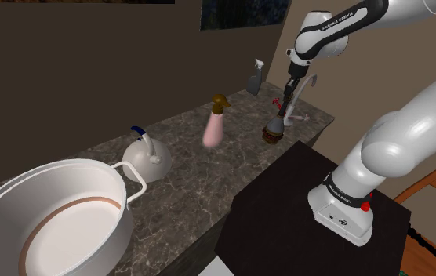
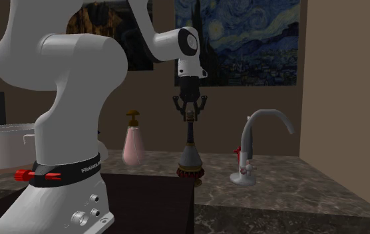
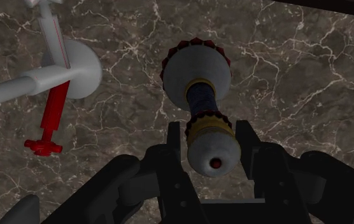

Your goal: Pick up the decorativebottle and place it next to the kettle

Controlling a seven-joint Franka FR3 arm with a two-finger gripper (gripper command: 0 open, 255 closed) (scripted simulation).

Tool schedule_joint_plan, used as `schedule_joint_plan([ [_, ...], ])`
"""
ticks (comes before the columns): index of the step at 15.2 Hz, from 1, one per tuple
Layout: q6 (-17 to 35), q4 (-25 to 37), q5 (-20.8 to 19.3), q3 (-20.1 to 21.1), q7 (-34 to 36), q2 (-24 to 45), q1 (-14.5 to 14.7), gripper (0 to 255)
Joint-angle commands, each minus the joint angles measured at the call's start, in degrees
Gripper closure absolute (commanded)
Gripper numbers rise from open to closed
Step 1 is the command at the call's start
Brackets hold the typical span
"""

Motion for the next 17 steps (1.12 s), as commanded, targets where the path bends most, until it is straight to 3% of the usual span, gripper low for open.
schedule_joint_plan([
  [1,0.0,0.0,0.0,0.0,0.0,0.0,0.0,255],
  [6,0.0,0.0,0.0,0.0,0.0,0.0,0.0,255],
  [17,-9.6,4.4,-1.3,1.6,1.1,-5.5,-0.4,255],
])
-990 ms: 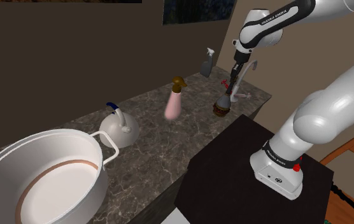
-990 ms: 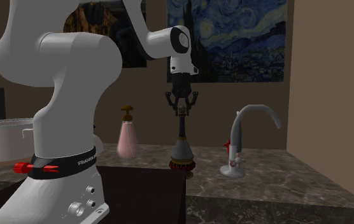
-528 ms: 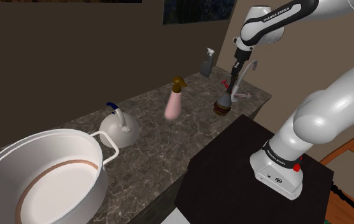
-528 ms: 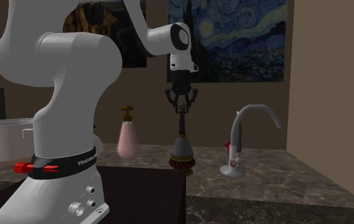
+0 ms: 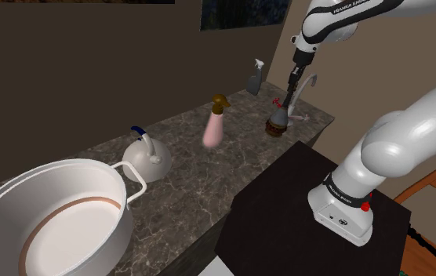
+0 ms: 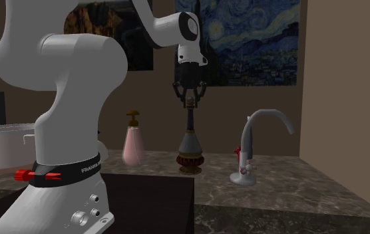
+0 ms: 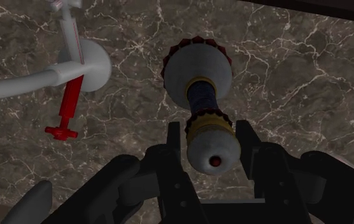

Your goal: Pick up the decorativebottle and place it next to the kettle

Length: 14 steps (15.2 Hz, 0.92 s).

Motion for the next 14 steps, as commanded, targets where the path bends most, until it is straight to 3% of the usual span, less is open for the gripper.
schedule_joint_plan([
  [1,-1.8,0.9,-0.1,0.3,0.1,-0.9,0.0,255],
  [14,-12.5,8.1,-0.2,2.1,0.4,-4.6,0.0,255],
])
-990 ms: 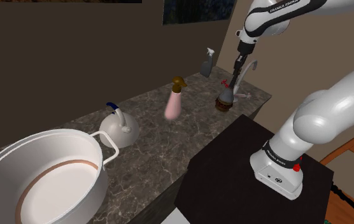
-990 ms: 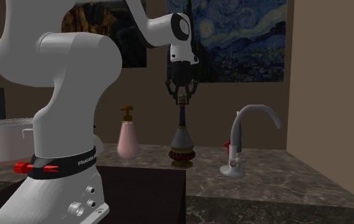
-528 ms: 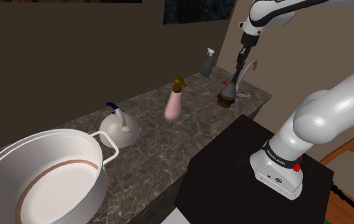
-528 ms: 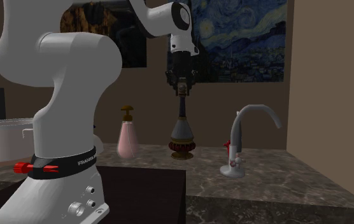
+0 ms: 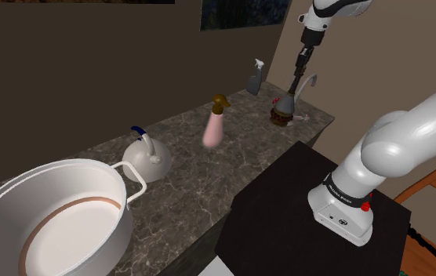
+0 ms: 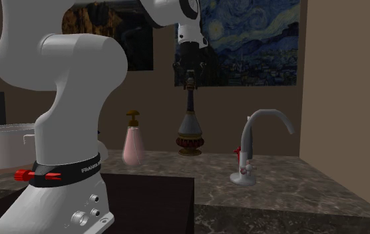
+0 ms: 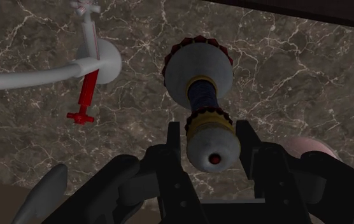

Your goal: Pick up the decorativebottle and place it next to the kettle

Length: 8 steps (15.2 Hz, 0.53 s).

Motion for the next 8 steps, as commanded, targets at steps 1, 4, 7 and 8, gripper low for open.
schedule_joint_plan([
  [1,-1.6,1.3,0.1,0.3,0.0,-0.4,0.1,255],
  [4,-4.0,3.2,0.2,0.6,0.0,-0.8,0.1,255],
  [7,-6.3,5.3,0.3,1.0,-0.1,-1.1,0.2,255],
  [8,-7.1,6.0,0.4,1.1,-0.1,-1.2,0.2,255],
])
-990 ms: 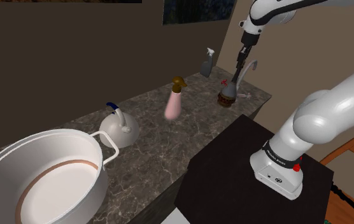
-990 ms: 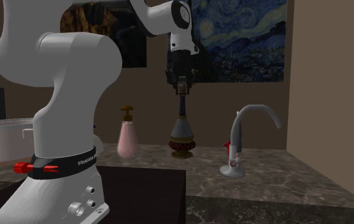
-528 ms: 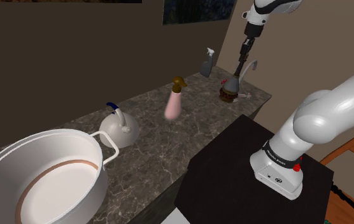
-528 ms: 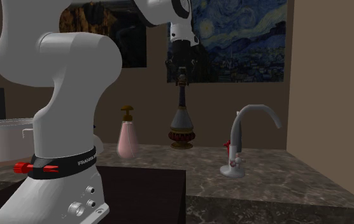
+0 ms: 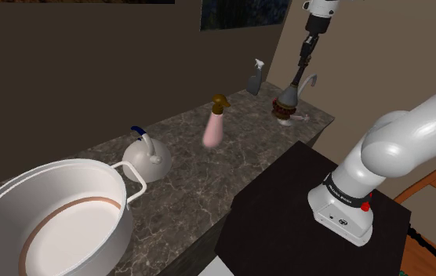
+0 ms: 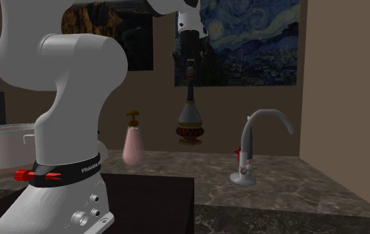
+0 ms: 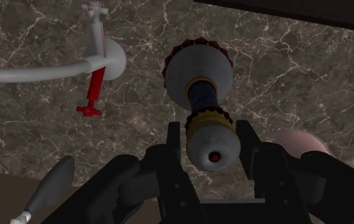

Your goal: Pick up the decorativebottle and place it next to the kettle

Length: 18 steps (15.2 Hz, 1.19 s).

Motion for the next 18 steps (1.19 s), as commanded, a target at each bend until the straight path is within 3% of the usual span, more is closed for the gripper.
schedule_joint_plan([
  [1,-1.6,1.4,0.1,0.3,0.0,-0.2,0.1,255],
  [18,-14.5,15.4,1.3,1.5,-1.1,0.9,0.7,255],
])
